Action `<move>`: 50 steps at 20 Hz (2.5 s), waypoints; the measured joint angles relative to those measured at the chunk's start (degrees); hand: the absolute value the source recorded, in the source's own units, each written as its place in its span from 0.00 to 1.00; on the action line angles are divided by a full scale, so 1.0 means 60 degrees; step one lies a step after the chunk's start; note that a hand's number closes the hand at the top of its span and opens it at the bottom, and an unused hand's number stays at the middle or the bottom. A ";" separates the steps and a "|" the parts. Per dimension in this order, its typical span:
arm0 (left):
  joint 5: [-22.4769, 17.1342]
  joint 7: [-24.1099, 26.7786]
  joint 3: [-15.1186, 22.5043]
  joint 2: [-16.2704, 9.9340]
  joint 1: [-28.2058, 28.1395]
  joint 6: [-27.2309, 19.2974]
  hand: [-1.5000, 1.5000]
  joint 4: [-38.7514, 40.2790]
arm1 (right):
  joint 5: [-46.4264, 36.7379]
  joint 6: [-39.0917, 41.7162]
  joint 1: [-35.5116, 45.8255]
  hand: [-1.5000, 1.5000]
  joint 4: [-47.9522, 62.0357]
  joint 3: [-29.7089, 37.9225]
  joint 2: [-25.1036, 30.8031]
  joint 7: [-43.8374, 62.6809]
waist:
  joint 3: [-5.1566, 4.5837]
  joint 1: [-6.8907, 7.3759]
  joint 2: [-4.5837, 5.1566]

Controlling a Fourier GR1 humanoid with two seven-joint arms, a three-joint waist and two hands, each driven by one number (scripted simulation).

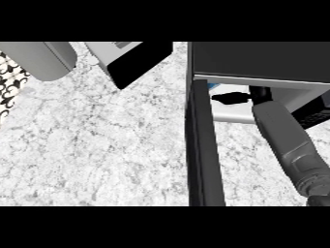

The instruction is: Pick up the milk, place it into the microwave and close the microwave

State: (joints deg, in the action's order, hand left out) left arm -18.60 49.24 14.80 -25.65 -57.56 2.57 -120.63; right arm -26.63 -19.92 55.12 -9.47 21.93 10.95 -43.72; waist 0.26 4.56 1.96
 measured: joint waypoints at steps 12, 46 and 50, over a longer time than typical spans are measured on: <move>0.1370 -0.0793 0.1387 0.0468 0.0570 -0.0515 0.00 -0.0375 | 0.0711 0.2362 -0.0661 0.00 -0.0070 0.0391 0.0163 -0.1225 | -0.0027 -0.0393 -0.0218; 0.4728 -0.7258 0.3677 0.2954 0.7385 -0.1041 1.00 0.2257 | 0.2724 0.5924 -0.9214 0.00 -0.8375 -0.0823 0.0056 -0.1099 | -0.0070 -0.1334 -0.0395; 0.4851 -0.8042 0.4000 0.3370 0.8725 -0.0335 1.00 0.3491 | 0.3154 0.6189 -1.0156 0.00 -0.9407 -0.0693 0.0416 -0.0912 | -0.0063 -0.1312 -0.0356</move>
State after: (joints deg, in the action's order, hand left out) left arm 10.50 0.98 38.80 -5.43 -5.21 0.56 -99.68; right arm -7.70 17.21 -5.81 -65.91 17.77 13.44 -49.20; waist -0.11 -3.31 -0.17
